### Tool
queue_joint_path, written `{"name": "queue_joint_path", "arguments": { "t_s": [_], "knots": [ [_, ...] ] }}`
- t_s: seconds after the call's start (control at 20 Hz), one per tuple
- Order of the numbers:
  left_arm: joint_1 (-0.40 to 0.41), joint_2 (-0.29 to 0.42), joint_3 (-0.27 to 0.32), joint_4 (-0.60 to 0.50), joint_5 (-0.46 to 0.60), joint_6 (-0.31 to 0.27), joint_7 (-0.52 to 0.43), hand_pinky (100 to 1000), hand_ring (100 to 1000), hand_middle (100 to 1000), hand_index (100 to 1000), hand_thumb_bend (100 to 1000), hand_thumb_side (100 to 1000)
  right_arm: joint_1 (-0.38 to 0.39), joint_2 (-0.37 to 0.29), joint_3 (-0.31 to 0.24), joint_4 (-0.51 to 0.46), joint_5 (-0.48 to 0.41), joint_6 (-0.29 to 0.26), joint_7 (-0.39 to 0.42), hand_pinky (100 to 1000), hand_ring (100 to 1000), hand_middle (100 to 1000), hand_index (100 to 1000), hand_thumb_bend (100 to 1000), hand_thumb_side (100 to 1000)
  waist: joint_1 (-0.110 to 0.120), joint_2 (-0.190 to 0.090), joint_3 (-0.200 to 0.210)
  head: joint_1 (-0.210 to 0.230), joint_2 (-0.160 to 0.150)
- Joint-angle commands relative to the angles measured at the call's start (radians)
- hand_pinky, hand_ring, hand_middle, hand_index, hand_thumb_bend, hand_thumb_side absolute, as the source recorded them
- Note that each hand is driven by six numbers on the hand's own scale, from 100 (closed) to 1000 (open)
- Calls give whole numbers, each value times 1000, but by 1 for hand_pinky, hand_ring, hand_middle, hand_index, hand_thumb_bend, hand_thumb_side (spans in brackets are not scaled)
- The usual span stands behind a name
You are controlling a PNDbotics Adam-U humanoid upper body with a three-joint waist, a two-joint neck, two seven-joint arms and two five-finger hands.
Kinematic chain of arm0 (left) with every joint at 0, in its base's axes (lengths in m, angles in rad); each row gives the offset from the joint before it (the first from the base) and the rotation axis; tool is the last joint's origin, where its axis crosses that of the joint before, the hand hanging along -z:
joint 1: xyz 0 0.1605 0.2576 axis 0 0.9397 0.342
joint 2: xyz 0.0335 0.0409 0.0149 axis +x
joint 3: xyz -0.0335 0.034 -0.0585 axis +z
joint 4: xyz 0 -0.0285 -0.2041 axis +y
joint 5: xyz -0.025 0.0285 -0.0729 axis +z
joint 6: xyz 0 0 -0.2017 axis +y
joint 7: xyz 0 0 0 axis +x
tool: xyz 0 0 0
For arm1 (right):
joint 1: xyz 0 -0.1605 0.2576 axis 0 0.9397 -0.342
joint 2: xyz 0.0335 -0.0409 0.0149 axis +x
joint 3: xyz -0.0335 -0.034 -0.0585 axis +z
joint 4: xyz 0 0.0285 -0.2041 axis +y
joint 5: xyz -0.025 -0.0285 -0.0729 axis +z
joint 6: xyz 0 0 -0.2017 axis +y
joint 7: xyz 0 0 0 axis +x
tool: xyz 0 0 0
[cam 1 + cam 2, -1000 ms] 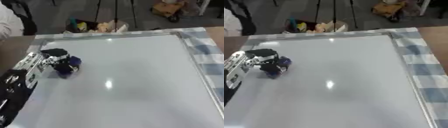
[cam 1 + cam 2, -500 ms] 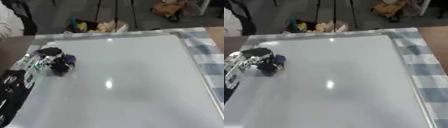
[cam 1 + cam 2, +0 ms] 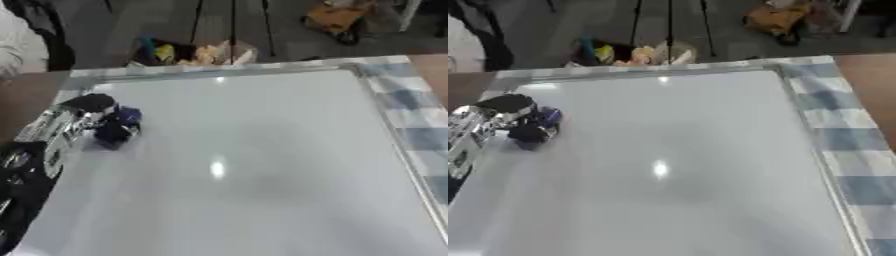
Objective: Wipe the whiteboard clean with a brush.
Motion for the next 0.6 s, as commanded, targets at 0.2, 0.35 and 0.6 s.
{"name": "queue_joint_path", "arguments": {
  "t_s": [0.2, 0.35, 0.6],
  "knots": [
    [17, 40, 31, 69, -37, 28, 23, 379, 516, 469, 776, 117, 768, -12, -16, -8, -15, -5, -1, -3, 793, 817, 730, 784, 100, 867, -8, -17, 1, -4, -12],
    [19, 47, 44, 82, -35, 39, 34, 377, 515, 468, 776, 110, 768, -12, -17, -8, -15, -5, -1, -4, 793, 817, 730, 784, 100, 866, -9, -17, 3, -5, -12],
    [24, 62, 61, 91, -24, 54, 48, 371, 511, 465, 776, 100, 771, -10, -18, -9, -15, -4, -1, -5, 793, 817, 730, 784, 100, 866, -10, -19, 5, -7, -10]
  ]
}}
